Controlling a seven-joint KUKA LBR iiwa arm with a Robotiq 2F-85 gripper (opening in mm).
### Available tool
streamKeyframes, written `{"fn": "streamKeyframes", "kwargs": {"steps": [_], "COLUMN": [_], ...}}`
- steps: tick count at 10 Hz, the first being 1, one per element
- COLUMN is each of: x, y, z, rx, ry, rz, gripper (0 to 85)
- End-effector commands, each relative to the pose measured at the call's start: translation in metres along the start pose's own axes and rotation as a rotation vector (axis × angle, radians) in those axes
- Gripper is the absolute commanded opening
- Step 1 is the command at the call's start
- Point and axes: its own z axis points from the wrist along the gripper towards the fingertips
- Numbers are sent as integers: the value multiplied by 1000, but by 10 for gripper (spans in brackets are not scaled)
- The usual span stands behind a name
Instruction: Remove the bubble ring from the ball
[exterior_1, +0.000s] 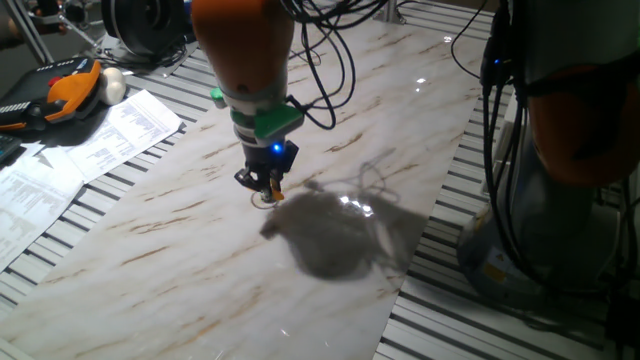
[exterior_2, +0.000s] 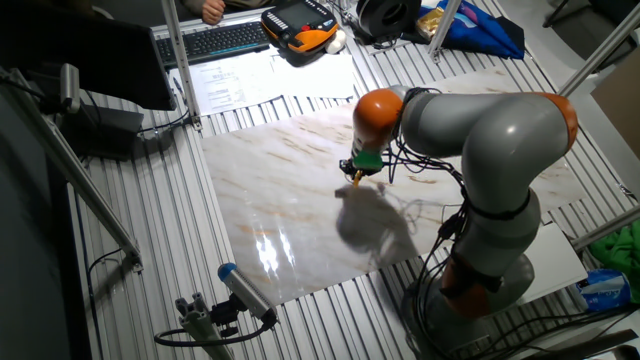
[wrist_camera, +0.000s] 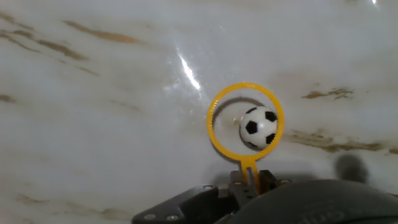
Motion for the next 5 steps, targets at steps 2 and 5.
{"fn": "streamKeyframes", "kwargs": {"steps": [2, 5], "x": [-9, -29], "y": [-8, -22], "z": [-1, -6], "rx": [-1, -2], "ry": [1, 3], "rz": [-15, -42], "gripper": [0, 0]}}
